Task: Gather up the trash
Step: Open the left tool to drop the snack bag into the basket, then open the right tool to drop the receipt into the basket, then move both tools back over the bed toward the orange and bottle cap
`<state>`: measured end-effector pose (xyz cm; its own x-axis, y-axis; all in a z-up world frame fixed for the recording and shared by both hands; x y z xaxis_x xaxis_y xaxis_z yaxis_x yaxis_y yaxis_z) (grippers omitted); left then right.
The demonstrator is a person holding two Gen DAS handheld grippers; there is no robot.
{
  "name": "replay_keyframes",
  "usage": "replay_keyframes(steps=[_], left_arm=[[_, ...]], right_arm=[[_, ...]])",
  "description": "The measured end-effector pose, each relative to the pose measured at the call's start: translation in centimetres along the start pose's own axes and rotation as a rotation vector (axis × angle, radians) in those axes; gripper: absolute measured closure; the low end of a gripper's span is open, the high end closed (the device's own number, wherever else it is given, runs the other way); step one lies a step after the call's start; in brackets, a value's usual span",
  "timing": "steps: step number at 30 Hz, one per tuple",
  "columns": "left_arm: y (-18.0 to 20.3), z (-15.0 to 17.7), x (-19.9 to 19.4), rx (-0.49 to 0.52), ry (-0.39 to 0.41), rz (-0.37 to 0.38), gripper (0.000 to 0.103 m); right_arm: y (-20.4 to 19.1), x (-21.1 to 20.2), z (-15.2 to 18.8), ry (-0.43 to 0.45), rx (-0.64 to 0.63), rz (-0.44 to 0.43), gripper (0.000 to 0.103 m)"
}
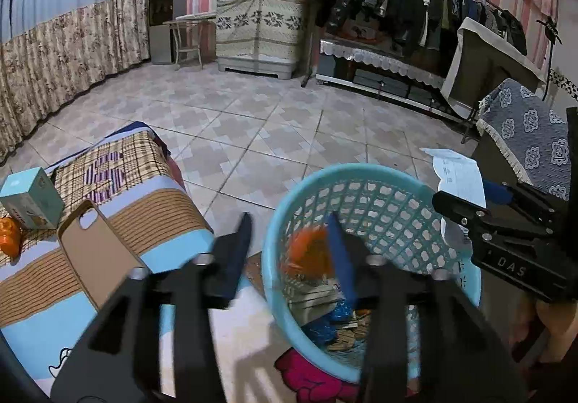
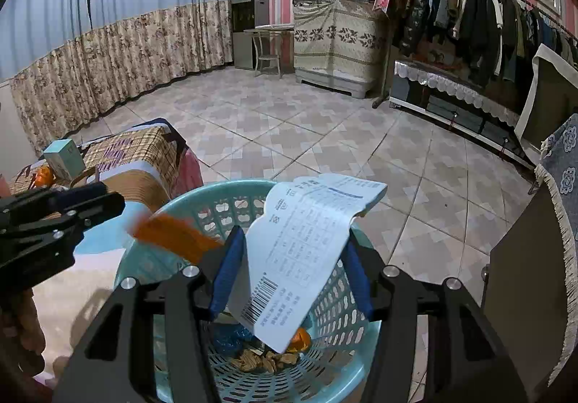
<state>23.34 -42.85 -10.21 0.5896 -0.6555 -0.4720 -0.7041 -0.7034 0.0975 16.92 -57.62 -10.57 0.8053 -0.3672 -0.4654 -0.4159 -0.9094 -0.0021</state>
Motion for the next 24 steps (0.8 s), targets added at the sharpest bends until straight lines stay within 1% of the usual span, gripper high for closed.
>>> replay_keyframes(steps=[1,4,6,8,10,12,17,19,20,21,24], left_arm=[[-0.1,-0.1,0.0,0.001,0.003,-0.006,0.052],[-1.1,-0.3,-0.6,-0.001,0.018,-0.039,0.042],[-2.0,-0.5,-1.3,-0.007,0.034,-0.066,0.026],[-3.1,-0.8,-2.1,-0.018,0.054,-0.093,0.02],[-4.2,-0.8,-2.8,-0.024,0.064,-0.114,0.019],[-5.1,-0.9,-3.3,-0.028,0.071,-0.135,0.014],[-7.5,-1.2,-5.2,-0.038,0.109,-0.197,0.007],[-8.7,-1.4,-6.0,-0.042,0.123,-0.223,0.006],[-9.5,-1.5,-6.4,-0.045,0.129,-0.236,0.006],[-10.4,-1.5,-6.9,-0.046,0.133,-0.254,0.006],[-13.4,-1.5,-8.3,-0.048,0.148,-0.317,0.006]], right_arm=[[-0.1,0.0,0.1,-0.002,0.003,-0.001,0.049],[-0.2,0.0,0.3,-0.003,-0.001,-0.001,0.049],[-0.5,0.1,0.5,-0.004,-0.003,-0.003,0.049],[-0.7,0.2,0.8,-0.007,-0.001,-0.006,0.049],[-1.1,0.3,1.1,-0.009,0.002,-0.01,0.049],[-1.7,0.4,1.4,-0.012,0.0,-0.016,0.049],[-2.6,0.4,1.9,-0.013,-0.016,-0.014,0.048],[-2.8,0.4,2.0,-0.015,-0.011,-0.015,0.048],[-2.8,0.4,2.0,-0.018,-0.006,-0.016,0.042],[-2.8,0.4,2.0,-0.016,0.0,-0.01,0.032],[-2.7,0.4,2.0,-0.008,0.006,0.007,0.026]])
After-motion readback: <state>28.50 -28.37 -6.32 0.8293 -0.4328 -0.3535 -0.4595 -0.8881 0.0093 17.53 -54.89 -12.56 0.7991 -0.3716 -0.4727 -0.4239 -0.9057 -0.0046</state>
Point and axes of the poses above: each gripper's, at about its wrist camera, not at the fingertips, and x roughly the way its jaws point, y to its right, z to its underside, the point moved 10 cm from there along x, roughly the way its jaws point, and after that the axes turned 12 degrees about y, right-handed, at the moved point
